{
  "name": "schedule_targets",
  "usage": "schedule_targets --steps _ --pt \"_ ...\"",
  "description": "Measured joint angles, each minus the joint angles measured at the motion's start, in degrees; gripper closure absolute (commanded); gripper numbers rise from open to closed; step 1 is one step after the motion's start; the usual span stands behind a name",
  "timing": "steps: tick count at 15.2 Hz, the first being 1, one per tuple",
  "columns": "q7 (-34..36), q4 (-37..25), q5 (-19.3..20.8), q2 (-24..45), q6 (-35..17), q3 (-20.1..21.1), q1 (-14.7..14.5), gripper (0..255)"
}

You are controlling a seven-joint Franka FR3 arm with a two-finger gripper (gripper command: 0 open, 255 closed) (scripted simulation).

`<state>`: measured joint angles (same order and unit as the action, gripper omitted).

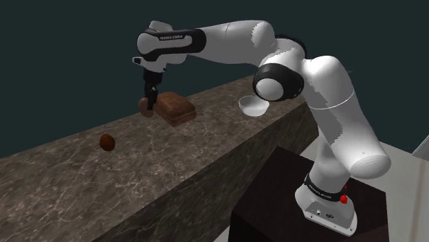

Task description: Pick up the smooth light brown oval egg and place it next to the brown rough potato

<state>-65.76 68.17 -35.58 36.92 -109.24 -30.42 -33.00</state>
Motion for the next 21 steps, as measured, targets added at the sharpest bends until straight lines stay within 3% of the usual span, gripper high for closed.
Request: schedule_targets --steps 4,7,21 --pt "5.7 -12.6 -0.7 7.6 3.2 1.7 0.8 255" --pt "11.3 -29.2 -1.1 16.7 8.4 3.5 3.8 255" --pt "7.1 -15.0 -2.2 14.9 -2.5 3.4 -0.3 255"
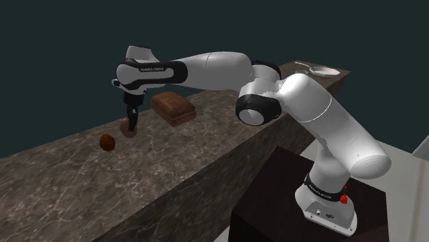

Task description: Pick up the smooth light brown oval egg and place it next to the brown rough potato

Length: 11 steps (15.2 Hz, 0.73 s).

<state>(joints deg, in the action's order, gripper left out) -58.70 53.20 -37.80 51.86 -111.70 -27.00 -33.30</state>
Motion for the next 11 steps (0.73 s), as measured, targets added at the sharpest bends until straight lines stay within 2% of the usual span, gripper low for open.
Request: schedule_targets --steps 11 --pt "-2.5 4.5 -1.5 1.2 -6.1 0.8 -0.9 255"
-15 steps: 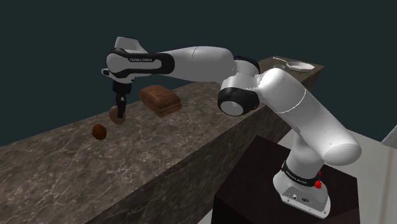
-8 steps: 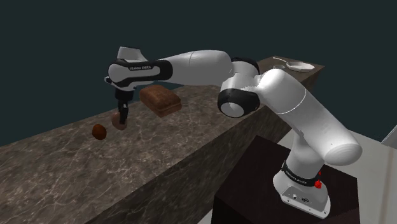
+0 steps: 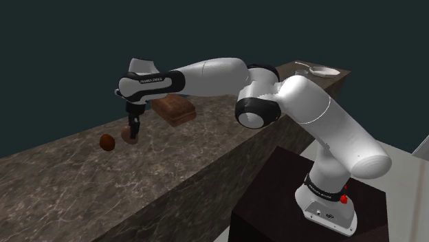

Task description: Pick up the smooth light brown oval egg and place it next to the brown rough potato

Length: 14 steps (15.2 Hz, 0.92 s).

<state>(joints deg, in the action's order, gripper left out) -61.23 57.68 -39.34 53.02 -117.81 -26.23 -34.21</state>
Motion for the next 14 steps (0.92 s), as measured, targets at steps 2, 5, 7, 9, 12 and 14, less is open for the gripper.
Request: schedule_targets --steps 2,5,7,9,12,14 --pt "-0.1 0.3 -0.1 -0.1 -0.2 0.0 -0.1 255" --pt "0.1 -0.4 0.0 0.2 0.2 0.0 0.1 255" --pt "0.0 0.1 0.0 0.3 0.0 0.0 0.0 0" --pt "-0.2 0.7 0.0 0.4 -0.1 0.0 -0.1 0" --pt "-0.1 0.6 0.0 0.5 -0.1 0.0 -0.1 0" --pt "-0.2 1.6 0.4 -1.2 0.9 -0.4 -0.2 0"
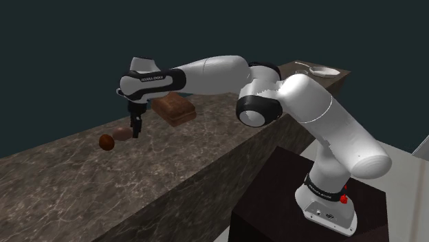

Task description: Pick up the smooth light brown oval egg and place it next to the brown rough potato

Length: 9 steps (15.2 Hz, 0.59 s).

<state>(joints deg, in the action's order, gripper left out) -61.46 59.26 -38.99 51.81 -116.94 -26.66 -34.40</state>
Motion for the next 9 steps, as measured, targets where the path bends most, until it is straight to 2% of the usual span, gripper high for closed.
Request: schedule_targets --steps 4,9 --pt "0.0 1.2 0.8 -3.1 2.0 -0.8 -0.2 0" --pt "0.1 1.0 0.8 -3.3 2.3 -0.9 -0.1 0"
